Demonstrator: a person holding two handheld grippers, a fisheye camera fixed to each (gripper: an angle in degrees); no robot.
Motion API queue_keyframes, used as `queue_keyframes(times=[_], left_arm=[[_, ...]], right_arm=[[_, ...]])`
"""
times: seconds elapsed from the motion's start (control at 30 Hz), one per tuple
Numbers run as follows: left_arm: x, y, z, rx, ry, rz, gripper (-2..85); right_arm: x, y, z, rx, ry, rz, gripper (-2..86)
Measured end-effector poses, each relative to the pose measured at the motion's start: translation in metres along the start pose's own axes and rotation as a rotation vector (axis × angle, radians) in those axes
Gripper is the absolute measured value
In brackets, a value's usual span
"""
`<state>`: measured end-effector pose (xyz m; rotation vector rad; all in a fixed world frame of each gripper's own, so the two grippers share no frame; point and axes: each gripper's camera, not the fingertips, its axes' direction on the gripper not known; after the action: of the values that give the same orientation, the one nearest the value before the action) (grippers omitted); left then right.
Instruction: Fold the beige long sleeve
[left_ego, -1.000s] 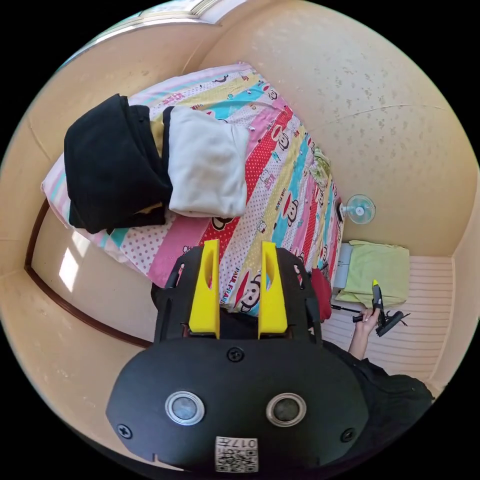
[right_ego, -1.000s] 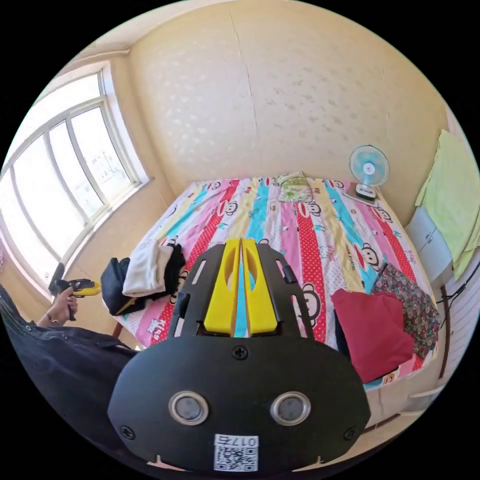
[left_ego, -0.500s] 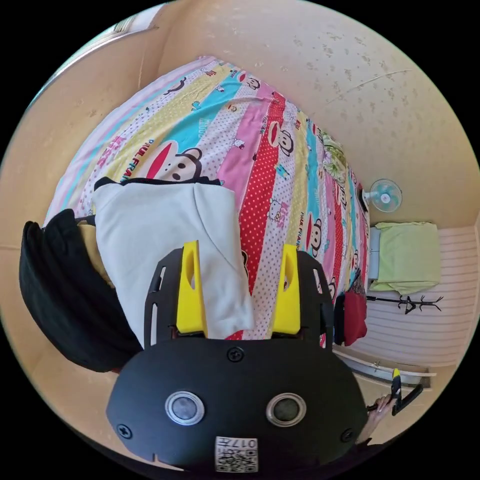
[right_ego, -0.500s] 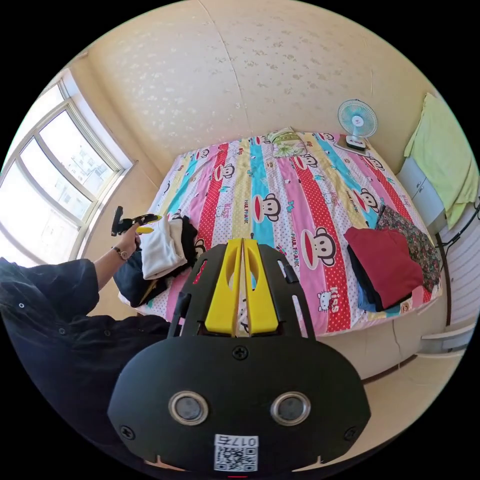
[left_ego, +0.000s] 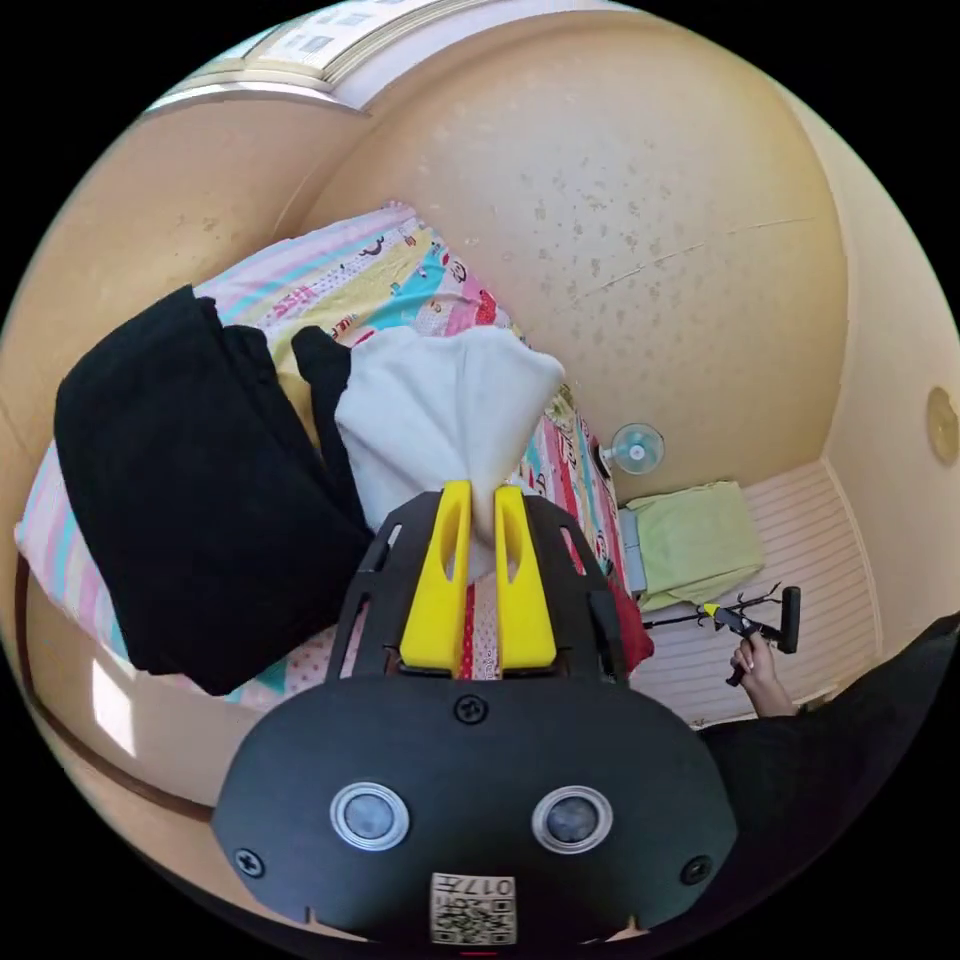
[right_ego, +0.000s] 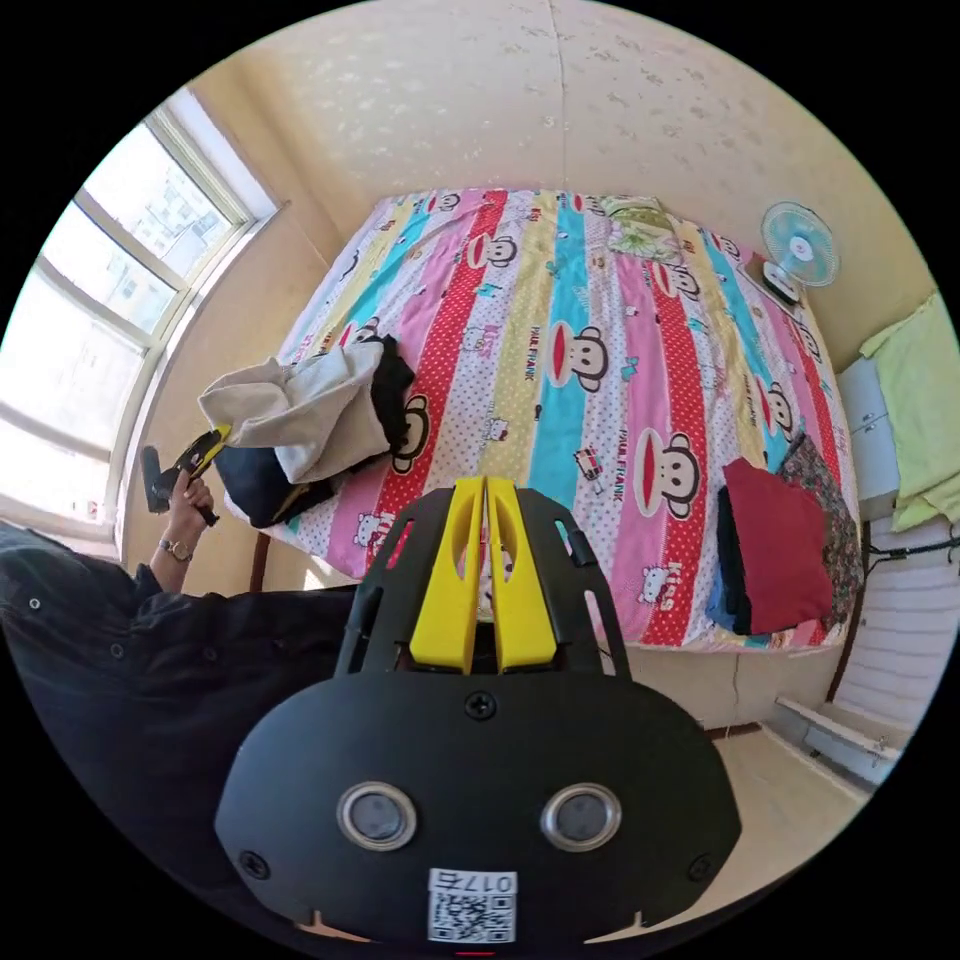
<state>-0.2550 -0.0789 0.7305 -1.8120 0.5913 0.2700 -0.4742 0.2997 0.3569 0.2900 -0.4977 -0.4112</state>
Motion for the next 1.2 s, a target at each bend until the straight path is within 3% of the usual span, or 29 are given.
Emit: queue_keyframes(times=[0.23, 0.33, 0.4, 0.47, 0.53, 0.67, 0.87, 0.97, 1.03, 1.2], left_arm=[[-0.072, 0.086, -0.030, -0.178, -0.212, -0.275, 4.2], [-0.083, 0.085, -0.061, -0.031, -0.225, -0.332, 13.2], [-0.095, 0.066, -0.077, 0.105, -0.172, -0.302, 14.0], [-0.112, 0.044, -0.072, 0.111, -0.157, -0.298, 13.9], [-0.130, 0.023, -0.055, 0.073, -0.181, -0.300, 14.0], [-0.153, -0.001, 0.013, -0.174, -0.096, -0.297, 15.7], [-0.118, 0.032, 0.006, -0.158, -0.315, -0.356, 10.4], [-0.090, 0.050, -0.015, -0.134, -0.255, -0.334, 4.1], [-0.059, 0.057, -0.034, -0.064, -0.187, -0.204, 3.0], [-0.005, 0.060, -0.073, 0.130, 0.451, 0.077, 0.6]], right_arm=[[-0.074, -0.076, 0.087, -0.123, -0.155, -0.210, 0.6], [-0.095, -0.089, 0.098, -0.146, -0.142, -0.291, 0.6], [-0.102, -0.094, 0.104, -0.167, -0.095, -0.336, 0.6], [-0.103, -0.097, 0.109, -0.179, -0.069, -0.344, 0.6], [-0.103, -0.097, 0.108, -0.178, -0.080, -0.352, 0.6], [-0.093, -0.092, 0.095, -0.153, -0.081, -0.377, 0.6], [-0.028, -0.071, 0.062, -0.091, -0.071, -0.277, 0.6], [0.020, -0.054, 0.046, -0.072, -0.116, -0.183, 0.6], [0.051, -0.042, 0.034, -0.052, -0.162, -0.133, 0.6], [0.139, 0.000, -0.017, 0.039, -0.314, -0.061, 0.6]])
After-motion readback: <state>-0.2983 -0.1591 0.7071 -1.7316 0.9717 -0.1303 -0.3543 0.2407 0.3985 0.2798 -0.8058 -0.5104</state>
